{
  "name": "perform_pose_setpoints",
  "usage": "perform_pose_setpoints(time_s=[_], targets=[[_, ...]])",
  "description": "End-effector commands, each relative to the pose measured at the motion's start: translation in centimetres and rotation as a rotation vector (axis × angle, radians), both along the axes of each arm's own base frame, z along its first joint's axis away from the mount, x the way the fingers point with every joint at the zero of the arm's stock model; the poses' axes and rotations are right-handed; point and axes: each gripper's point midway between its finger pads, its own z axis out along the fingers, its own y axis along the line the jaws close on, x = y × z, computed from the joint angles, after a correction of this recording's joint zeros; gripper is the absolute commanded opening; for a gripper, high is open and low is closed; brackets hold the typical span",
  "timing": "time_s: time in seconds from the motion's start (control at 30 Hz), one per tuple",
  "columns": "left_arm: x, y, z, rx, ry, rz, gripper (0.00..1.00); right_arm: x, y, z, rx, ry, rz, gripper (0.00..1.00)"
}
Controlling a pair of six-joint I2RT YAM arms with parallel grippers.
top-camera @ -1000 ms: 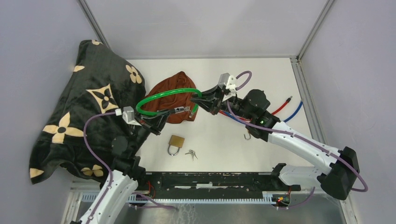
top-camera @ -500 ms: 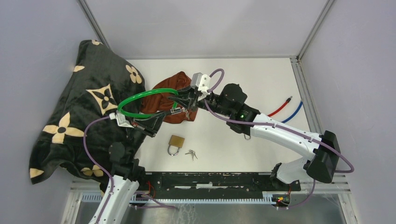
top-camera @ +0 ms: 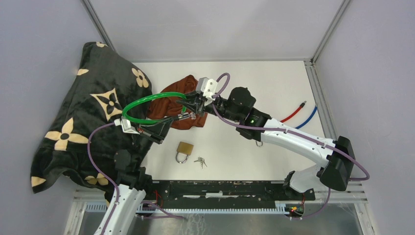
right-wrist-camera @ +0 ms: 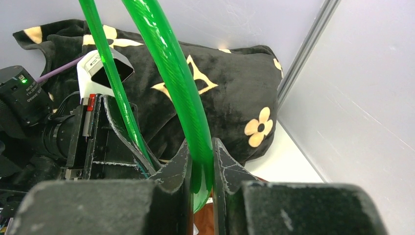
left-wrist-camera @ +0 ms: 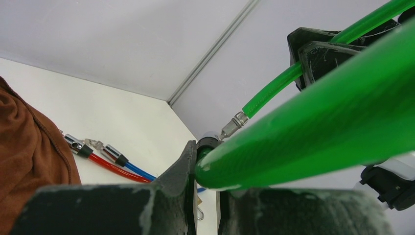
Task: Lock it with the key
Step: Lock the lock.
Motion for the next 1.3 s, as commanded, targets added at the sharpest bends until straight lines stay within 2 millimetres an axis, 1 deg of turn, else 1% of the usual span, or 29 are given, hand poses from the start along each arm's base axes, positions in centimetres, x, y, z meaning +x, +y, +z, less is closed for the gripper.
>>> perform_pose_setpoints(time_s=[0.0, 0.23, 0.4, 0.47, 0.6, 0.7, 0.77, 0.83, 0.97, 1.03, 1.1, 1.13, 1.17, 1.2, 1.27], targets=[[-0.1, 0.4, 1.1, -0.051, -0.013, 0.005, 0.02, -1.4, 0.6, 3.5, 0.075, -0.046, 0.06, 0.0], [0.2, 1.0, 1.7, -0.079, -0.013, 0.034, 0.02, -1.2, 1.0, 1.8, 0.026, -0.026, 0.062, 0.0], [-0.2, 1.2, 3.7, -0.11, -0.063, 0.027, 0.02, -1.9, 2.7, -0.5, -0.027, 0.0, 0.149, 0.0], [-0.5, 1.2, 4.7, -0.129, -0.089, 0.022, 0.02, -1.7, 3.3, -1.3, -0.04, 0.016, 0.156, 0.0], [-0.8, 1.8, 6.4, -0.156, -0.128, 0.036, 0.02, -1.7, 3.9, -2.1, -0.051, 0.021, 0.178, 0.0], [-1.0, 2.7, 7.6, -0.184, -0.159, 0.076, 0.02, -2.1, 3.8, -3.1, -0.069, 0.026, 0.194, 0.01], [-1.3, 3.0, 8.1, -0.178, -0.186, 0.088, 0.02, -2.2, 3.8, -3.8, -0.087, 0.038, 0.2, 0.21], [-1.2, 2.8, 7.5, -0.119, -0.208, 0.098, 0.02, -2.2, 3.8, -3.7, -0.093, 0.039, 0.2, 0.36], [-0.7, 2.7, 5.7, -0.016, -0.211, 0.141, 0.02, -2.1, 3.1, -2.8, -0.092, 0.011, 0.182, 0.55], [-0.8, 2.6, 5.5, -0.005, -0.214, 0.137, 0.02, -2.2, 2.6, -2.4, -0.099, -0.008, 0.183, 0.65], [-0.8, 2.6, 5.5, -0.007, -0.213, 0.136, 0.02, -2.5, 2.1, -2.5, -0.119, -0.024, 0.184, 0.75], [-0.7, 2.5, 5.4, -0.006, -0.209, 0.135, 0.02, -2.6, 1.8, -2.8, -0.138, -0.029, 0.182, 0.81], [-0.7, 2.5, 5.4, -0.007, -0.208, 0.133, 0.02, -2.6, 1.4, -3.2, -0.159, -0.031, 0.181, 0.92], [-0.7, 2.5, 5.4, -0.007, -0.207, 0.133, 0.02, -2.6, 1.0, -3.8, -0.192, -0.031, 0.186, 0.98], [-0.7, 2.5, 5.5, -0.005, -0.215, 0.135, 0.02, -2.6, 0.1, -4.9, -0.24, -0.02, 0.209, 0.98]])
